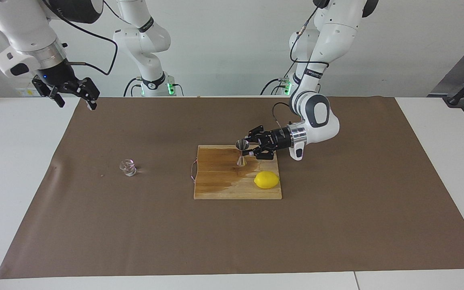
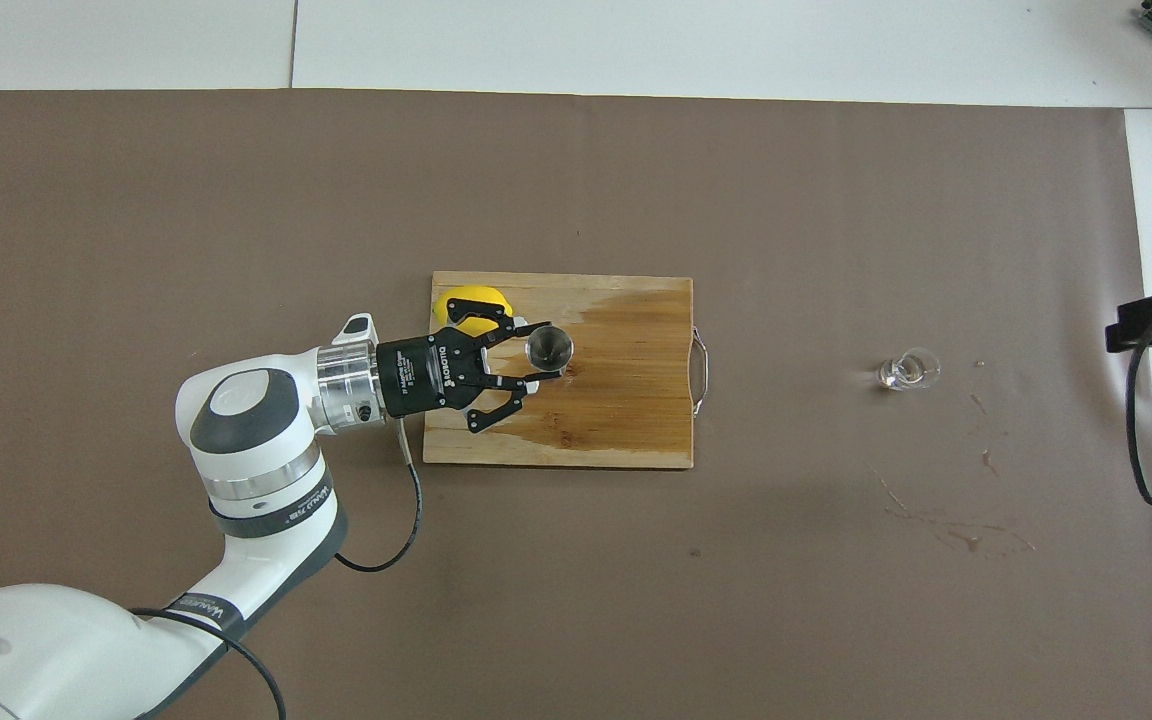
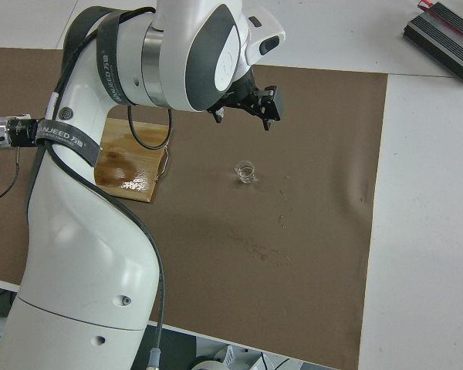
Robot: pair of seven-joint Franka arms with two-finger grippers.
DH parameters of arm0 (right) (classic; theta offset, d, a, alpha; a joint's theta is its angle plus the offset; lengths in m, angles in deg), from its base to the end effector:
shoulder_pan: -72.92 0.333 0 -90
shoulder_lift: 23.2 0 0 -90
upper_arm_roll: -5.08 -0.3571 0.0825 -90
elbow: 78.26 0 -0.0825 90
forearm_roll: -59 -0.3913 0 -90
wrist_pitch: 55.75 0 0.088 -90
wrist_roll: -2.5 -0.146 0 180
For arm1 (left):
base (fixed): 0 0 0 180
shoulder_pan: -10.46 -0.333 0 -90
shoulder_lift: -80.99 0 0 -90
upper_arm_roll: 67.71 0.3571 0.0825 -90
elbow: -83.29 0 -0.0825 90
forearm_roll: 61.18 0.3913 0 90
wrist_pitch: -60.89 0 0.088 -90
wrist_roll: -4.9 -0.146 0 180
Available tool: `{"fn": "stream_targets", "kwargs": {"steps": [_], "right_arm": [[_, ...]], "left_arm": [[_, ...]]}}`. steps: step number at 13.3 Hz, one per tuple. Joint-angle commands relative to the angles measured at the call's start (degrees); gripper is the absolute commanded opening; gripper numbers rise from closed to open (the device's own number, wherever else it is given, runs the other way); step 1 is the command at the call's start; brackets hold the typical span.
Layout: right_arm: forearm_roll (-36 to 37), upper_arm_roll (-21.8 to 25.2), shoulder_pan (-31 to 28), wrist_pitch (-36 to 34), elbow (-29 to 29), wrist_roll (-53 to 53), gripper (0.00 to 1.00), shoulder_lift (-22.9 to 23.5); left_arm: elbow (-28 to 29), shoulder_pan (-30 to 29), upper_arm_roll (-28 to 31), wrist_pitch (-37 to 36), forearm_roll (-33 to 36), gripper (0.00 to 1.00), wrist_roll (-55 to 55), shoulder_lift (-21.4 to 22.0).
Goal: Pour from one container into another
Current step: 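Lower the metal cup onto the board and open the left gripper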
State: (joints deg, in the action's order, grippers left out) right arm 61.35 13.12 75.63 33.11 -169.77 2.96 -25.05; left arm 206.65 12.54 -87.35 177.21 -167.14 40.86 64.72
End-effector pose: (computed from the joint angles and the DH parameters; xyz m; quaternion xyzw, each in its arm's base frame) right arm 0.5447 -0.0582 0.6301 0.9989 -0.0427 -0.0081 0.0179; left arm 0.5359 -0.3006 0.3329 0.4928 0.5491 -0.4377 0.5138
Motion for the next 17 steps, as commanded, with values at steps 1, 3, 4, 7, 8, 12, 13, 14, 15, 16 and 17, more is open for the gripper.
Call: {"fn": "stream_targets", "kwargs": {"steps": [1, 3, 4, 7, 8, 12, 13, 14, 15, 16, 17], "right_arm": [[0.99, 0.04, -0.34, -0.18, -0.08, 1.56, 1.00, -0.43], [0.99, 0.04, -0.34, -0.27, 0.18, 1.65, 1.00, -0.43], [0.99, 0.13, -0.43, -0.27, 0.27, 2.00, 1.00, -0.43], [0.99, 0.22, -0.78, -0.27, 0.27, 3.06, 1.00, -0.43], [0.90, 0.22, -0.70, -0.27, 0.27, 2.97, 1.00, -0.43], [0.90, 0.22, -0.70, -0.18, 0.27, 2.97, 1.00, -0.34], [0.90, 0.22, -0.70, -0.18, 0.27, 2.88, 1.00, -0.34], [0.90, 0.22, -0.78, -0.01, 0.27, 2.97, 1.00, -0.25], [0.81, 0.22, -0.78, 0.08, 0.27, 3.06, 1.00, -0.25], [0.90, 0.22, -0.78, 0.08, 0.27, 3.06, 1.00, -0.17], [0.90, 0.22, -0.78, -0.01, 0.27, 2.97, 1.00, -0.17]], "left_arm": [[-1.72, 2.14, 1.00, 1.45, -2.67, 0.41, -2.73, -2.18], [-3.30, 3.28, 1.18, 1.36, -3.37, 0.41, -5.01, -5.07], [-3.74, 4.07, 1.88, 1.18, -3.64, 0.41, -6.07, -5.79], [-5.06, 8.89, 6.87, 0.48, -5.04, 0.41, -6.35, -7.20], [-5.15, 10.74, 8.46, 0.48, -5.22, 0.41, -6.35, -7.37], [-5.59, 11.29, 9.27, 0.48, -5.57, 0.41, -7.31, -8.16], [-5.59, 11.29, 9.27, 0.48, -5.57, 0.41, -7.31, -8.25], [-5.59, 11.29, 9.27, 0.48, -5.57, 0.41, -7.31, -8.34], [-5.59, 11.29, 9.27, 0.48, -5.57, 0.42, -7.31, -8.34], [-5.59, 11.29, 9.27, 0.57, -5.57, 0.42, -7.31, -8.34], [-5.68, 11.29, 9.27, 0.57, -5.57, 0.42, -7.31, -8.60]]}}
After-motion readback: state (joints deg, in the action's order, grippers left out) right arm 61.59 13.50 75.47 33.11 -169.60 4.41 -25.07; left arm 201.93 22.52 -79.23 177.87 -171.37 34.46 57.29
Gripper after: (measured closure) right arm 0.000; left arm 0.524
